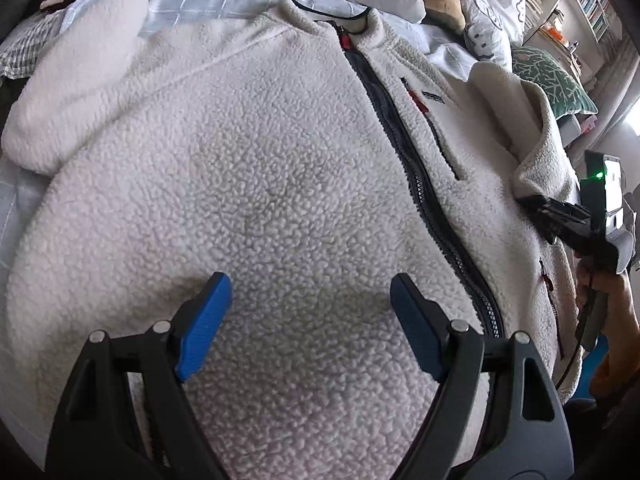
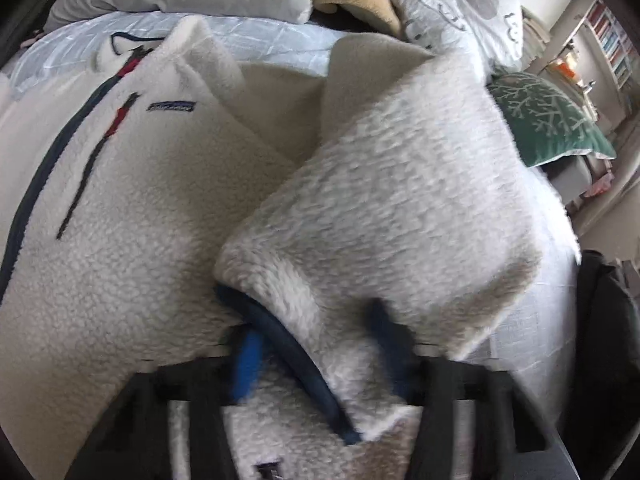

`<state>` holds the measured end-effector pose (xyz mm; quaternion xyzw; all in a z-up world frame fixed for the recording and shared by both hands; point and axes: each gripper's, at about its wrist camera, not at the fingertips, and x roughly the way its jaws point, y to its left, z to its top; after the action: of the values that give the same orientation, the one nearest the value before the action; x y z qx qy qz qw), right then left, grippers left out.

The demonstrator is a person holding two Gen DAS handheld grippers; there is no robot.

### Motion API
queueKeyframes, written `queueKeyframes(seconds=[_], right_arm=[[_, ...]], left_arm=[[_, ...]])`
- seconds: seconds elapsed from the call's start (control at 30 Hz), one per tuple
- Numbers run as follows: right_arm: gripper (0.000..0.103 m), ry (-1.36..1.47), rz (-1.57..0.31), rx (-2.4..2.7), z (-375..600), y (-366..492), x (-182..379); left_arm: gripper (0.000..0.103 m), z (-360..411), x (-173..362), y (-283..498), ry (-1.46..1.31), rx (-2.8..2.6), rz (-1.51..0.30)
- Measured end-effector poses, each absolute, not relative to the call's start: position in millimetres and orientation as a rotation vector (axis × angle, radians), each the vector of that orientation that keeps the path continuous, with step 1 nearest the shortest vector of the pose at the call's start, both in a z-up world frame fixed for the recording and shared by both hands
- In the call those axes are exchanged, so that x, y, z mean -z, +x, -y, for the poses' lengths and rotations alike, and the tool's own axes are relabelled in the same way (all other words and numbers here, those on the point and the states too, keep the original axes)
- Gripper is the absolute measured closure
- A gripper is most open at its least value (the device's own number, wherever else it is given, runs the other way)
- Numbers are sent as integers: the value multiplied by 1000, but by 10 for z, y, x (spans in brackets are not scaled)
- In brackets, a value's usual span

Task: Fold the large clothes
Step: 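Grasp the navy-trimmed sleeve cuff with the right tool and pull it outward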

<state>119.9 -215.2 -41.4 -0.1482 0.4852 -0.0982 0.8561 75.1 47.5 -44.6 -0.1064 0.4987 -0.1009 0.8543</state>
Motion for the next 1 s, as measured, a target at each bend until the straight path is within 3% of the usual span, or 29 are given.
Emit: queueKeyframes(seconds=[0.1, 0.5, 0.77, 1.0], right_arm=[[89, -204, -1005, 187, 2306, 1166, 227], [91, -23, -688, 397, 3216, 857, -1021], [91, -42, -647, 661, 4314, 1132, -1738], [92, -15, -670, 853, 5168, 1354, -1893]], left_arm=[[21, -479, 461, 738, -226, 214, -1054], [21, -386, 386, 699, -212, 230, -1023], [21, -213, 373, 802, -161, 254, -992], [21, -83, 409, 954, -118, 273, -953]])
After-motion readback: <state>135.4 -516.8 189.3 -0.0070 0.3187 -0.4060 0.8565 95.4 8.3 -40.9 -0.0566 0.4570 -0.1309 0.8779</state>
